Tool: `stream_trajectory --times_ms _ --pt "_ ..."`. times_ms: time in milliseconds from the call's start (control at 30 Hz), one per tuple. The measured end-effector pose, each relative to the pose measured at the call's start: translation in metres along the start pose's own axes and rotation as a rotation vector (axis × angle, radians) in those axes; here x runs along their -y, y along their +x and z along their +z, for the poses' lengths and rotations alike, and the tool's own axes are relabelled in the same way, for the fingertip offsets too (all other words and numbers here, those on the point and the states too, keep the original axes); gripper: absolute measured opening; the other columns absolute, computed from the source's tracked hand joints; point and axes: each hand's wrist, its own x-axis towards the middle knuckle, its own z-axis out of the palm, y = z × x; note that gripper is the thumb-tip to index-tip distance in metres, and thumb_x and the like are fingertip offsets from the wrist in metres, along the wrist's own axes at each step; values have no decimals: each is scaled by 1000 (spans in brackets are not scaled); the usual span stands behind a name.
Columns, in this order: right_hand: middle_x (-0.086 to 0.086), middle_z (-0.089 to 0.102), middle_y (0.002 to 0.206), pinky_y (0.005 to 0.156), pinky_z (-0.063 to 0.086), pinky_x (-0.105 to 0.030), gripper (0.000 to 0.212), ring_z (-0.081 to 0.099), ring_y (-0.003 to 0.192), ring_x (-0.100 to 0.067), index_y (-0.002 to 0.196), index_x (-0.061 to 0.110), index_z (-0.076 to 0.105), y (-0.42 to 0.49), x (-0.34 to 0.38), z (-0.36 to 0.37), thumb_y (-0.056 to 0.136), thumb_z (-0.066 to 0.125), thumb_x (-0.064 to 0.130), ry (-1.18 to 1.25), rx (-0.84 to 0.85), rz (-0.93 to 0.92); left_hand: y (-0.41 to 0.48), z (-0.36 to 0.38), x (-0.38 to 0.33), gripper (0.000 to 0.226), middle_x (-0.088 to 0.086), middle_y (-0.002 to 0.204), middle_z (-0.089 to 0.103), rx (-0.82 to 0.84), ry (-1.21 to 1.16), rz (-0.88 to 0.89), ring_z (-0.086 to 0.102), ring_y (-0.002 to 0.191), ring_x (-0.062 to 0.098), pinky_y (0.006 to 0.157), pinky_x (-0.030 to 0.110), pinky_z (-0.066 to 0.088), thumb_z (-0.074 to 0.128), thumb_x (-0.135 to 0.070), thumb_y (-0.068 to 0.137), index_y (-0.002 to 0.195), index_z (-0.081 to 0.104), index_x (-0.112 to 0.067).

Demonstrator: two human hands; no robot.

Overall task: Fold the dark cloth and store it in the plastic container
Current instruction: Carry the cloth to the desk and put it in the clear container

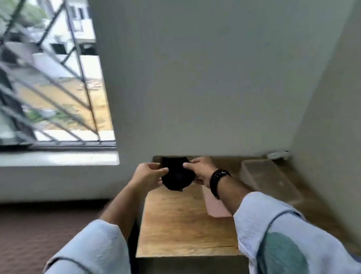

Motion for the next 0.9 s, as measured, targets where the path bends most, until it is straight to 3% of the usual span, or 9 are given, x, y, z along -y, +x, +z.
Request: stream_trajectory --times_ms 67,133,233,300,367,467,633,767,900 --pt "-8 62 97 54 43 -20 5 56 70 -10 99 13 60 -2 -11 -50 100 58 8 41 -62 57 5 52 -5 35 20 104 70 58 78 24 70 87 27 67 27 61 69 0 94 128 65 8" --pt "-12 59 114 60 45 -23 18 58 88 -17 117 12 59 1 -21 -89 100 56 7 47 -98 92 9 94 -5 37 24 111 72 82 129 47 70 95 31 74 35 61 70 0 93 129 64 8" --pt "-11 58 113 76 50 -32 14 56 99 -21 93 19 55 8 -37 -144 100 55 6 31 -137 118 15 151 -5 43 31 126 68 113 151 31 70 114 40 95 46 59 68 4 94 135 58 10" --pt "-8 60 105 70 52 -27 17 59 95 -19 93 20 54 14 -49 -179 100 54 4 42 -164 136 20 185 -2 42 32 127 67 153 143 0 68 117 42 104 52 55 64 8 95 135 57 12" --pt "-4 61 93 58 49 -23 18 59 81 -13 93 19 56 22 -60 -213 100 52 2 27 -191 127 30 222 0 38 25 115 67 177 130 -10 68 108 37 98 50 57 64 10 94 131 57 12" --pt "-8 61 84 60 52 -30 25 61 72 -17 80 13 59 44 -79 -258 95 54 -7 -50 -241 108 45 272 7 32 14 95 65 198 153 2 69 93 29 76 35 63 66 10 92 123 60 3" --pt "-22 68 89 80 61 -53 28 71 89 -38 67 15 55 91 -105 -317 85 59 -5 -344 -297 58 83 345 25 33 16 119 72 60 405 -10 72 109 32 94 45 61 81 -11 83 111 64 -8" --pt "-18 69 115 90 56 -41 13 66 108 -37 98 16 55 126 -118 -335 90 58 7 -642 -329 -17 106 381 36 55 9 124 69 -60 594 4 67 114 29 95 37 56 79 -22 83 132 54 -13" --pt "-12 66 99 71 44 -32 17 61 84 -30 106 13 61 155 -137 -335 94 49 15 -792 -253 -30 119 403 49 48 8 119 72 -182 893 69 68 112 32 90 40 55 70 -29 87 131 52 -22"
